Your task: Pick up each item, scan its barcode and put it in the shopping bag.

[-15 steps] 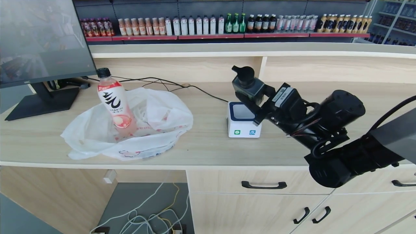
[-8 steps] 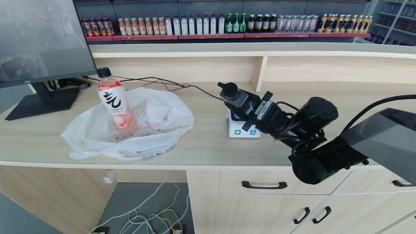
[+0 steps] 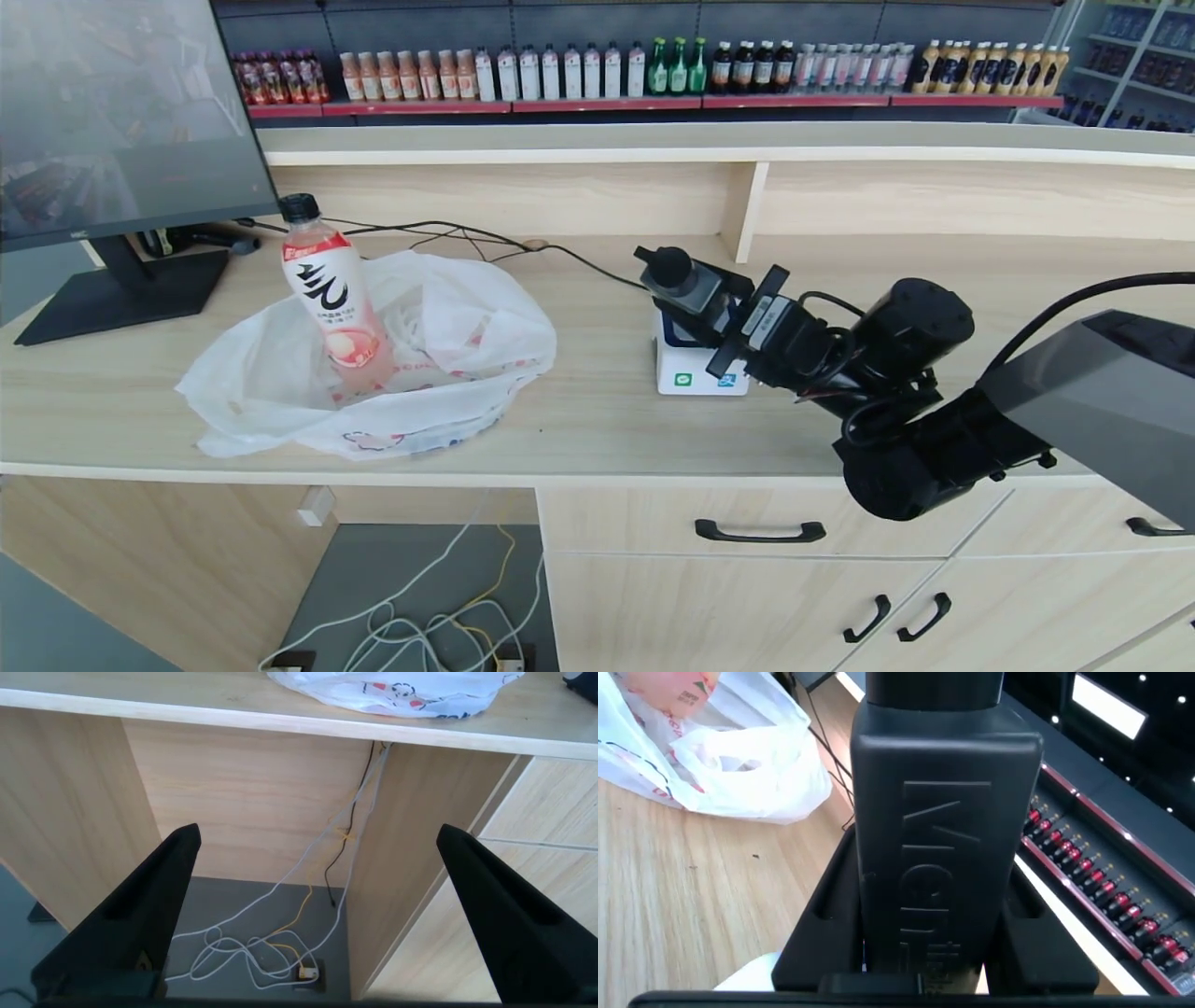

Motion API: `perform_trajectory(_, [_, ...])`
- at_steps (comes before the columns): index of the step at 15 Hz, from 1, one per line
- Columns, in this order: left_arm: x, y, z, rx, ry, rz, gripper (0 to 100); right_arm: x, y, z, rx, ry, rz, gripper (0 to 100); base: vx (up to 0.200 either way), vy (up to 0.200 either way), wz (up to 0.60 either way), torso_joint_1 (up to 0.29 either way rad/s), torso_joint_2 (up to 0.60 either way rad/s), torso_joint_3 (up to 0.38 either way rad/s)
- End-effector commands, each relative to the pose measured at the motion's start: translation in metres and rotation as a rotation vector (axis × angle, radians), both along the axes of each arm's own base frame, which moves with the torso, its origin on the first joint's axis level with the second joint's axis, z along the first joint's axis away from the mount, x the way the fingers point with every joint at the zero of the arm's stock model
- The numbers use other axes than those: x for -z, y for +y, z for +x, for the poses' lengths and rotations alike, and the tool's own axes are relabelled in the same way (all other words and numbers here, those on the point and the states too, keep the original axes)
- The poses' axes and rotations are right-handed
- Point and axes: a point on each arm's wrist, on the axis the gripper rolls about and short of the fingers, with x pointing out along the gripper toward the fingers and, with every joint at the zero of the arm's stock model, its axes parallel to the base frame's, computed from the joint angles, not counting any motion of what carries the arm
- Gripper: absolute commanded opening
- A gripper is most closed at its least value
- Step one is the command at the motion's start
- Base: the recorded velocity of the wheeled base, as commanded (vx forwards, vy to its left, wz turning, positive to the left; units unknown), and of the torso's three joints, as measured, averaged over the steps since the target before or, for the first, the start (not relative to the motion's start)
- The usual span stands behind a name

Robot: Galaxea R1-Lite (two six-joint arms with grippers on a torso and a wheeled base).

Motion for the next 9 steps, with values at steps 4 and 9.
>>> perform_trajectory(4, [0.0, 0.0, 0.0, -0.001, 0.0, 0.0, 100, 0.002, -0.006, 0.004, 0.011, 0.001, -0.005, 0, 0.0, 0.0, 0.0, 0.0, 0.0, 0.0])
perform_trajectory(9, [0.0, 0.0, 0.0, -0.001, 0.0, 0.0, 100, 0.0, -0.015, 0.008, 0.012, -0.005, -0.01, 0, 0.0, 0.0, 0.0, 0.0, 0.0, 0.0])
